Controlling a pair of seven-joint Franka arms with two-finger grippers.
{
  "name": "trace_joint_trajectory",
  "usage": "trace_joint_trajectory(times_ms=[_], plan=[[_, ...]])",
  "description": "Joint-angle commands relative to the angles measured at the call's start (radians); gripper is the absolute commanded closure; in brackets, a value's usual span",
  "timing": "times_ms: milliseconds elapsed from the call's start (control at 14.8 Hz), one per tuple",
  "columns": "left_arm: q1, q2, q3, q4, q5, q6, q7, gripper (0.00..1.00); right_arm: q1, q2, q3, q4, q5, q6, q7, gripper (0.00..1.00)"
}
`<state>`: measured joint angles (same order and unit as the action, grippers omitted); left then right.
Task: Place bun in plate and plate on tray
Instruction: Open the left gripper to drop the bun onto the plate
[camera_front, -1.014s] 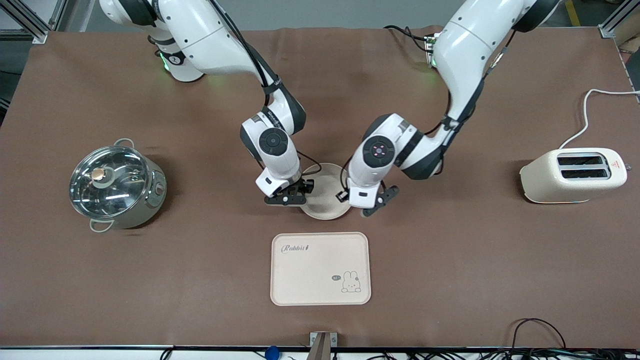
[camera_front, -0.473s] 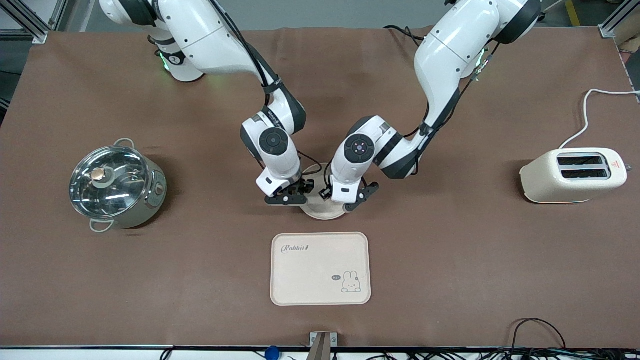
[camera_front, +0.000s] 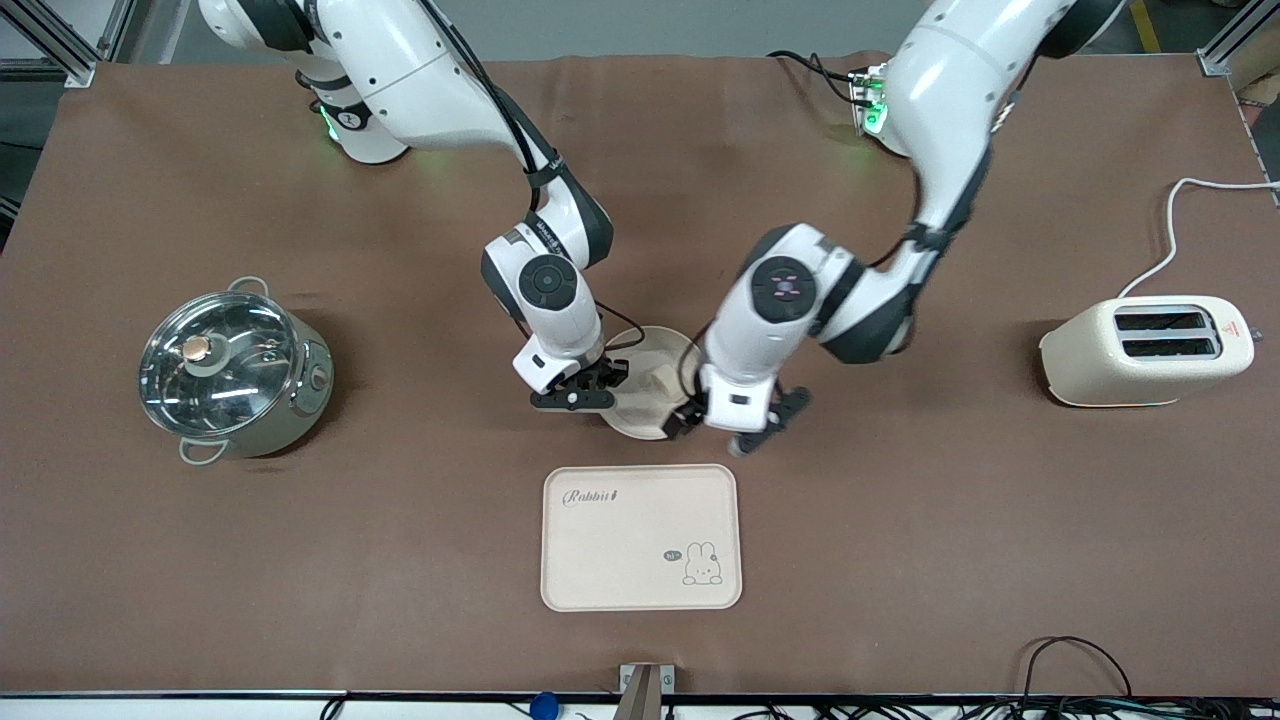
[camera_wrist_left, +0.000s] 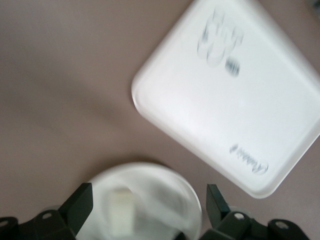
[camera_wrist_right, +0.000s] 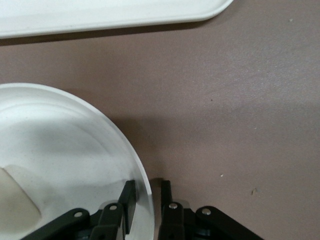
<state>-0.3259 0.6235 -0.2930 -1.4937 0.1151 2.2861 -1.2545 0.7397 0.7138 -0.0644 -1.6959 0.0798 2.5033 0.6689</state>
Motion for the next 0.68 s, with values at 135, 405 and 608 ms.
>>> trace_joint_trajectory(times_ms=[135, 405, 608], plan=[[0.146, -0.158, -0.003, -0.026, 0.018, -0.193, 0.254, 0.0, -0.002, -0.016, -0.002, -0.002, -0.011, -0.004, 0.008, 1.0], [0.266, -0.272, -0.003, -0.026, 0.018, -0.33, 0.56, 0.0, -0.029, -0.063, 0.0, 0.073, 0.003, -0.11, 0.003, 1.0], [0.35, -0.373, -0.006, -0.026, 0.017, -0.485, 0.809, 0.0, -0.066, -0.091, 0.0, 0.211, 0.062, -0.221, 0.006, 1.0]])
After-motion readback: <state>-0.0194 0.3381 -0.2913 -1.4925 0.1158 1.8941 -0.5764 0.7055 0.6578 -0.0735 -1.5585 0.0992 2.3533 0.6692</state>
